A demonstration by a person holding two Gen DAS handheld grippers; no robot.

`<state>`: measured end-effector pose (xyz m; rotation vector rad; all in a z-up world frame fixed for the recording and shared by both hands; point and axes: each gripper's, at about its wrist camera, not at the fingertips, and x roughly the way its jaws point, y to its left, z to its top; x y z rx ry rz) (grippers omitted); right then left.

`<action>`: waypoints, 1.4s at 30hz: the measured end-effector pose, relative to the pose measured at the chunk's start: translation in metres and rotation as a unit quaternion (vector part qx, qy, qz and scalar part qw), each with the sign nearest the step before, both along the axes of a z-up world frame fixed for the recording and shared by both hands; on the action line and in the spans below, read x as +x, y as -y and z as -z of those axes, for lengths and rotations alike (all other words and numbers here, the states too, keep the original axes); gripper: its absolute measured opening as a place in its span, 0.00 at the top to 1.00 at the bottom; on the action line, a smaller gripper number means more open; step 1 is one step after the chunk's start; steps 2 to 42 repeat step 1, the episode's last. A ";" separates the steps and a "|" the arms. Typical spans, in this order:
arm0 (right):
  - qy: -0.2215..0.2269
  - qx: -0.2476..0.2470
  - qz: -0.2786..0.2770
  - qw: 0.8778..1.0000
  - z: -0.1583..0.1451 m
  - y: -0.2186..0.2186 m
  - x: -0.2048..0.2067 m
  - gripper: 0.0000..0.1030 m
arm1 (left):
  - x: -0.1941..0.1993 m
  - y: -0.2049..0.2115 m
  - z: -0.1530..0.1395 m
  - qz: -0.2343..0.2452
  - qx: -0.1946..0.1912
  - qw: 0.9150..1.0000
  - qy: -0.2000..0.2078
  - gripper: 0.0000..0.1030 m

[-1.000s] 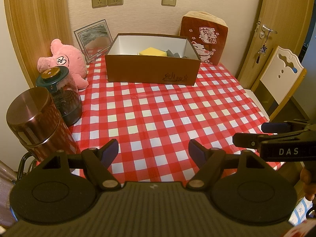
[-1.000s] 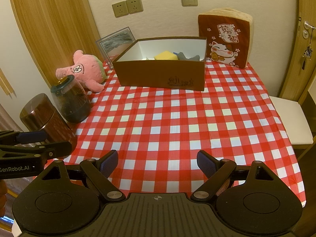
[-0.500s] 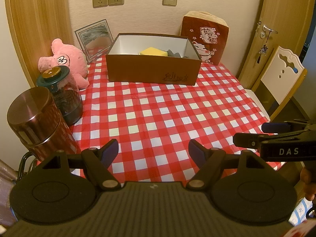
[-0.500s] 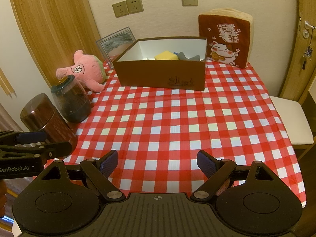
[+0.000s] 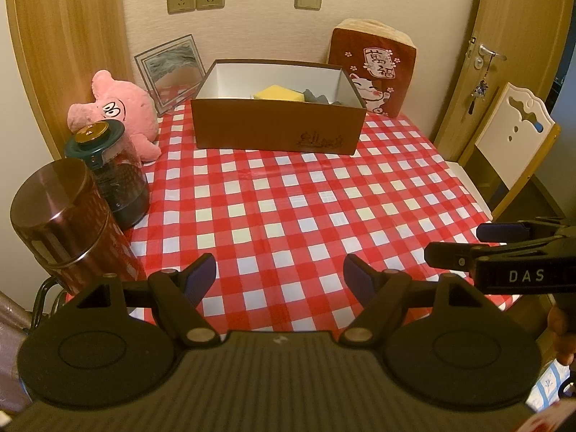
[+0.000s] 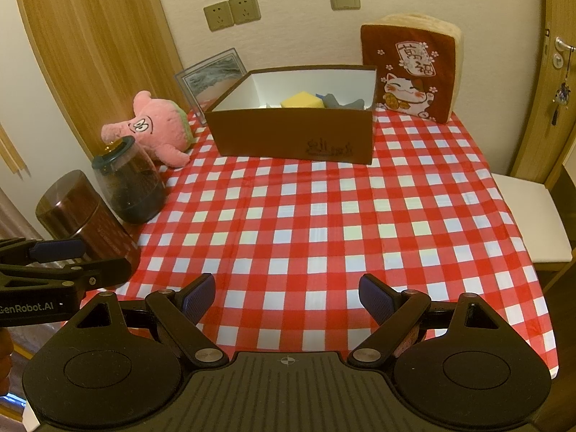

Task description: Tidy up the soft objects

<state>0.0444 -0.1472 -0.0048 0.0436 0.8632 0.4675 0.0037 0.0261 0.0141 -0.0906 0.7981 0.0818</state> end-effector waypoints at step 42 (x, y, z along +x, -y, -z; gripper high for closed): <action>0.000 0.000 0.000 1.000 0.000 0.000 0.000 0.16 | 0.000 -0.001 0.001 0.000 0.000 1.000 0.000 0.26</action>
